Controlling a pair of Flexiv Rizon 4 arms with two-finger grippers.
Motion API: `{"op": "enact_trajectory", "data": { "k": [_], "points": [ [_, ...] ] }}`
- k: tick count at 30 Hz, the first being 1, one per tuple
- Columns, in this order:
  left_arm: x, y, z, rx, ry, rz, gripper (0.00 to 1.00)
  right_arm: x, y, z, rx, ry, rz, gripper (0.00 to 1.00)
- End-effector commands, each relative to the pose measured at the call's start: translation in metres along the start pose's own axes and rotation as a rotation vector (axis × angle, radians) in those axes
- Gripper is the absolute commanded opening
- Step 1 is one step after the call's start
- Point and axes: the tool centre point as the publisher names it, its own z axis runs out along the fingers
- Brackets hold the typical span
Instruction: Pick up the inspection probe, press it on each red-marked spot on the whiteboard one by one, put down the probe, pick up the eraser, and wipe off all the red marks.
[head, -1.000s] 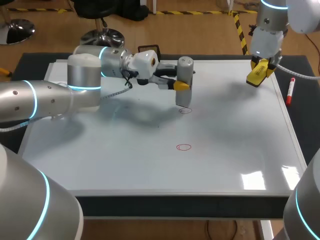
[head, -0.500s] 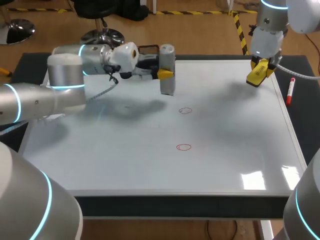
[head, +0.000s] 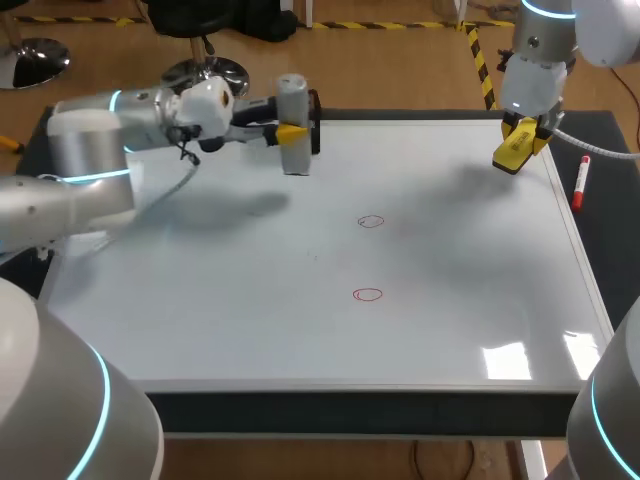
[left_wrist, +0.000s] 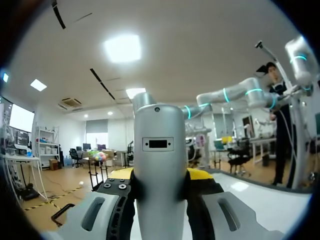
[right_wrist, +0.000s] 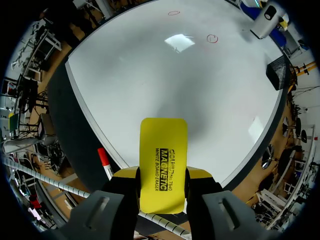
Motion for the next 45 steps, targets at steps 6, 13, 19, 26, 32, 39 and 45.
{"op": "enact_trajectory", "data": {
  "k": [6, 13, 19, 26, 32, 39, 45],
  "points": [
    [-0.002, -0.012, -0.046, -0.014, -0.147, 0.01, 0.0, 0.0, -0.001, -0.001, 0.001, 0.004, -0.002, 0.0],
    [-0.014, -0.017, -0.077, -0.029, -0.225, 0.02, 0.0, 0.0, -0.001, -0.001, 0.001, 0.004, -0.002, 0.0],
    [-0.026, -0.02, -0.103, -0.028, -0.283, 0.018, 0.0, 0.0, -0.001, -0.001, 0.001, 0.004, -0.002, 0.0],
    [-0.036, -0.022, -0.126, -0.03, -0.336, 0.018, 0.0, 0.0, -0.001, -0.001, 0.001, 0.004, -0.002, 0.0],
    [-0.039, -0.02, -0.135, -0.032, -0.358, 0.009, 0.0, 0.0, -0.001, -0.001, 0.001, 0.004, -0.002, 0.0],
    [-0.039, -0.019, -0.141, -0.029, -0.373, 0.006, 0.0, 0.0, -0.001, -0.001, 0.001, 0.004, -0.002, 0.0],
    [-0.039, -0.019, -0.142, -0.029, -0.375, 0.007, 0.0, 0.0, -0.001, -0.001, 0.001, 0.004, -0.002, 0.0]
  ]
}}
